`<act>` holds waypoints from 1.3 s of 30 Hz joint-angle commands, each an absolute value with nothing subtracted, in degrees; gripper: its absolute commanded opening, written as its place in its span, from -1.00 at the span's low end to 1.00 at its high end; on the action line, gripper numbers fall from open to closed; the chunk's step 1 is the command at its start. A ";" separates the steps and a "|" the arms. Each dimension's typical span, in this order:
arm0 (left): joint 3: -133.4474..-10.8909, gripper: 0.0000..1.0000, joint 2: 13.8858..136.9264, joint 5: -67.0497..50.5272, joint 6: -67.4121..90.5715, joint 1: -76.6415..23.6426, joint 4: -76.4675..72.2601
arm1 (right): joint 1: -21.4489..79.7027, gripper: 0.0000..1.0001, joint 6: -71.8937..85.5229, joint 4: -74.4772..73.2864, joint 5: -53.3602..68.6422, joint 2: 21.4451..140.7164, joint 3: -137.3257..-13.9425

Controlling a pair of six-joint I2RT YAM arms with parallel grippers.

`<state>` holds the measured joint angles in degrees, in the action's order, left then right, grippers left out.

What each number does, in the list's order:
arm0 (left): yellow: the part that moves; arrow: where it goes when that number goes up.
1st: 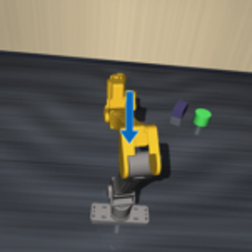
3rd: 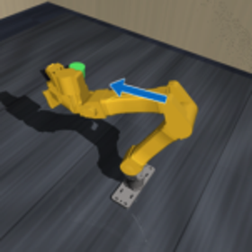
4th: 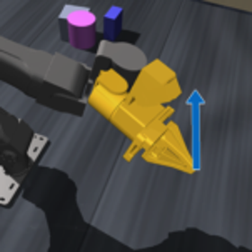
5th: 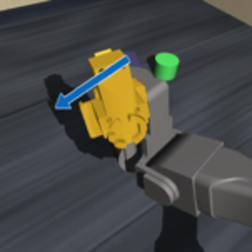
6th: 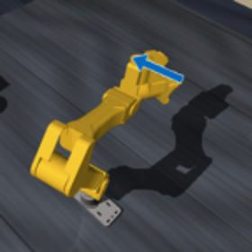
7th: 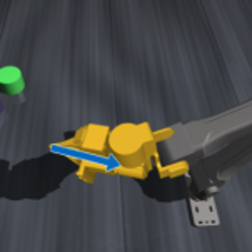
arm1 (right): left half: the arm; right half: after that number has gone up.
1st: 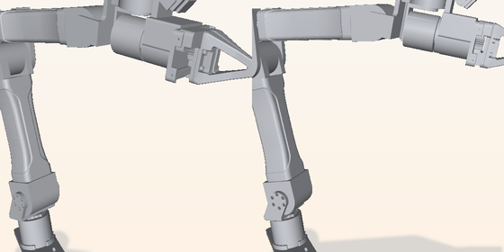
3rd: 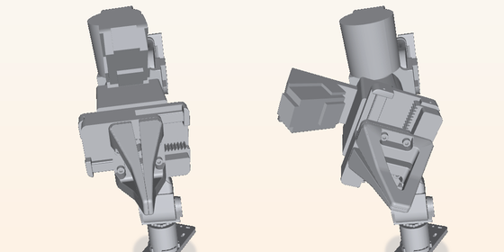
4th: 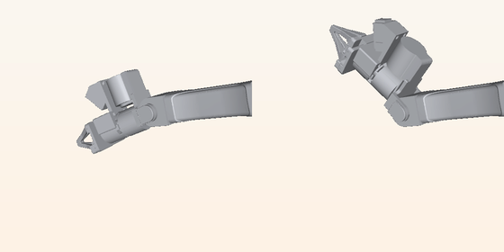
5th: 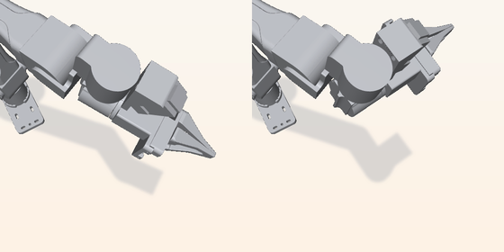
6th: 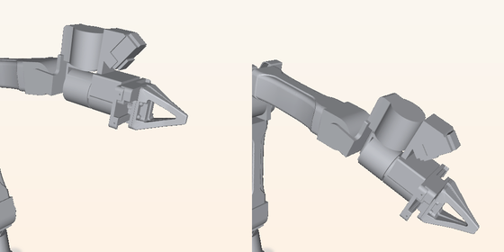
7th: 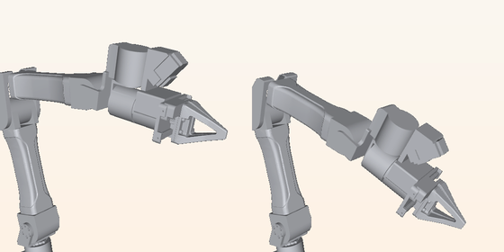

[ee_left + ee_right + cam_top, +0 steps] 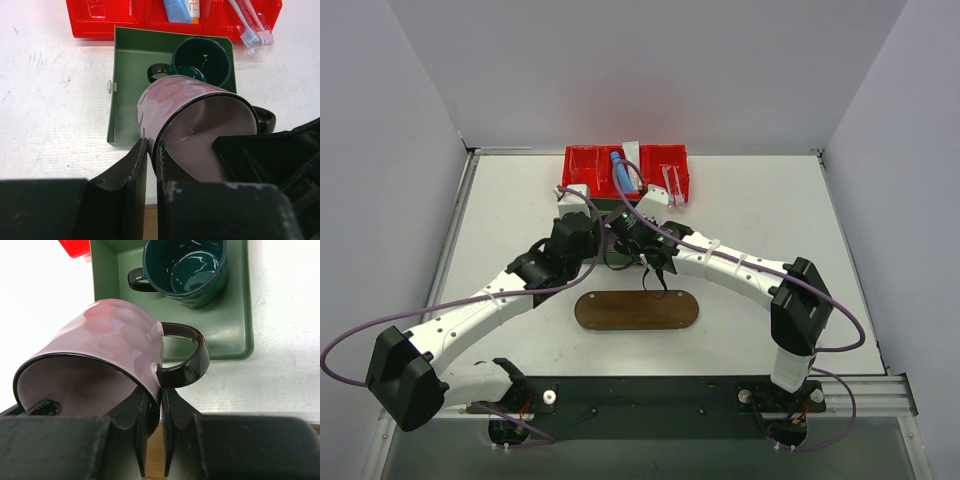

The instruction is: Prepare toiletry sets of a toothbrush and toothpaste on the tray

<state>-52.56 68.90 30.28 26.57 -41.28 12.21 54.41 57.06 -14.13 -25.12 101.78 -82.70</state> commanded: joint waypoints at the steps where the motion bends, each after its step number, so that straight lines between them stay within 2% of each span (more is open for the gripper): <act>1: -53.35 -1.00 66.62 25.05 25.23 -41.84 5.63 | 54.23 -1.00 56.43 -11.43 -28.65 98.62 -82.36; 3: -53.70 -0.99 66.80 24.61 24.96 -41.84 5.89 | 54.32 -1.00 55.20 -10.72 -28.22 98.26 -81.92; 5: -53.88 -0.82 66.71 23.91 24.87 -41.75 5.71 | 54.23 -1.00 54.67 -10.81 -28.21 97.74 -81.57; 6: -53.79 -0.61 66.62 23.12 24.87 -41.75 5.45 | 54.14 -1.00 54.41 -10.81 -28.21 97.04 -81.04; 7: -53.70 -0.52 66.53 22.68 24.79 -41.75 5.28 | 54.14 -1.00 54.32 -10.72 -28.39 96.60 -80.69; 12: -52.56 -0.18 63.82 21.01 23.56 -41.66 2.91 | 54.14 -1.00 52.48 -10.72 -29.35 93.70 -79.89; 14: -51.51 0.04 62.06 21.36 23.12 -41.66 1.59 | 54.05 -1.00 51.16 -10.90 -29.27 93.43 -80.16; 19: -49.83 0.35 58.98 22.06 21.45 -41.66 0.79 | 53.44 -1.00 50.62 -12.21 -27.16 92.03 -80.51; 29: -46.76 0.45 49.75 28.03 15.74 -41.66 -4.22 | 51.77 -1.00 48.16 -23.10 -27.86 85.79 -79.54; 39: -48.78 0.45 53.00 29.36 13.80 -41.31 -3.34 | 50.80 -1.00 55.01 -41.21 -30.32 80.25 -77.26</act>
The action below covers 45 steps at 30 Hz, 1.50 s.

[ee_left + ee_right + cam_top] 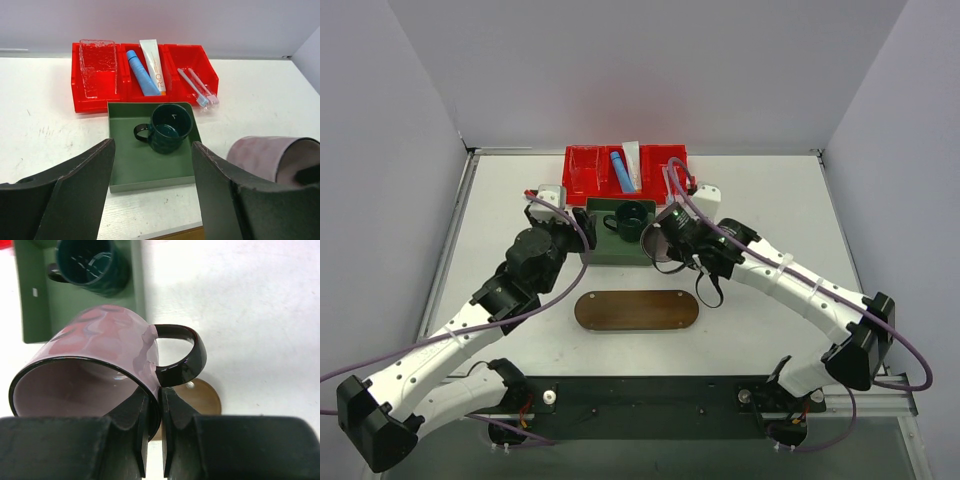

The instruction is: Prepare toiletry sets of a toothbrush and toothpaste on the tray

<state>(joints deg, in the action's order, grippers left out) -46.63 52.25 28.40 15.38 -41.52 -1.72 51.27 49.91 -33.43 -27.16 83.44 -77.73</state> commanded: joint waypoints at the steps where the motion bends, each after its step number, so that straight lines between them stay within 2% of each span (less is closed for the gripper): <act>1: -48.69 0.45 52.91 29.62 13.54 -41.22 -3.43 | 50.80 -1.00 57.54 -42.70 -29.80 79.98 -75.52; 7: -48.69 0.46 52.12 30.94 11.87 -41.22 -3.43 | 51.42 -1.00 65.64 -44.29 -28.21 77.35 -71.02; 13: -48.95 0.46 51.50 30.50 11.86 -41.31 -3.34 | 52.21 -1.00 73.55 -50.96 -31.11 79.45 -72.59; 23: -48.60 0.45 50.19 30.15 11.78 -41.48 -3.52 | 52.73 -1.00 86.39 -55.20 -28.65 80.68 -71.46; 45: -48.25 0.44 50.45 30.06 12.04 -41.92 -3.51 | 53.96 -1.00 85.61 -55.11 -22.24 83.67 -67.33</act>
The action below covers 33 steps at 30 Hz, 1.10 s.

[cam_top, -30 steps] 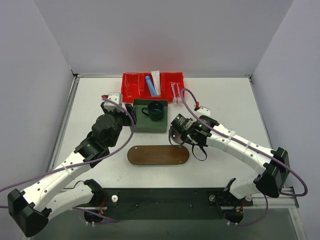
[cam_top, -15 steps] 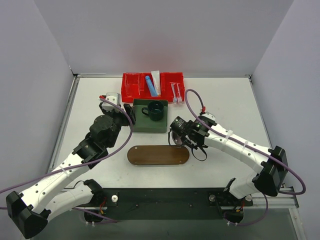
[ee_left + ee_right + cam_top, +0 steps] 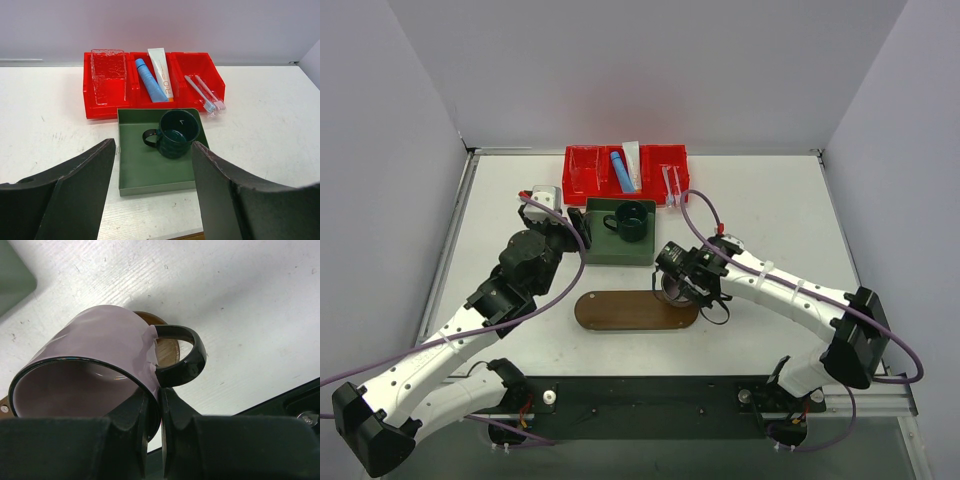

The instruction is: Prepare toiletry sets of a toothbrush and toothpaste on the tray

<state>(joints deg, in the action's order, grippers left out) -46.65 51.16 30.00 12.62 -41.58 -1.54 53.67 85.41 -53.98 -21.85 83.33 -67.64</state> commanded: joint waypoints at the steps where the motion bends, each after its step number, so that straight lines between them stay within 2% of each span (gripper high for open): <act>1: -48.25 0.44 50.28 30.06 12.04 -41.92 -3.43 | 53.88 -1.00 85.26 -54.93 -22.06 83.67 -67.06; 33: -48.34 0.44 50.71 30.06 11.78 -41.84 -3.16 | 51.59 -1.00 81.56 -50.63 -16.53 84.29 -62.84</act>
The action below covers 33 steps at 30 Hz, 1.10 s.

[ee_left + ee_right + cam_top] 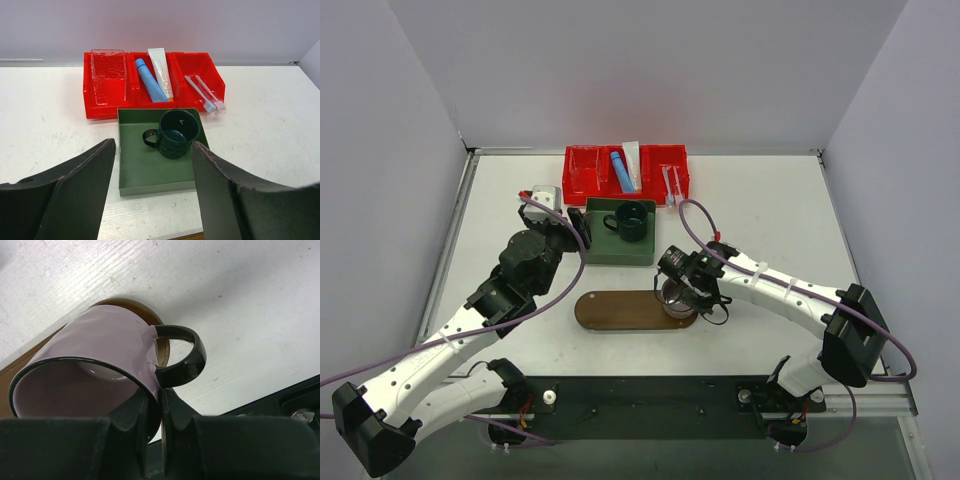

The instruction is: Prepare toiletry sets of a toothbrush and toothpaste on the tray

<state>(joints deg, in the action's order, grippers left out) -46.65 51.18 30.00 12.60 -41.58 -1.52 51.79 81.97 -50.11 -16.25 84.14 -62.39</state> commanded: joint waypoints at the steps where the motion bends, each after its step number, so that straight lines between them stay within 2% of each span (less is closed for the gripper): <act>1: -48.34 0.44 50.80 30.06 11.78 -41.92 -3.16 | 51.59 -1.00 81.56 -50.45 -16.44 84.46 -62.75; 33: -48.34 0.44 50.71 30.06 11.60 -41.92 -3.16 | 50.80 -0.96 80.60 -49.13 -13.18 84.11 -59.50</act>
<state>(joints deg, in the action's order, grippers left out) -46.65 51.18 30.00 12.51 -41.58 -1.52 50.98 80.73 -47.83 -13.34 84.42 -60.93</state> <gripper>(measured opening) 0.721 0.066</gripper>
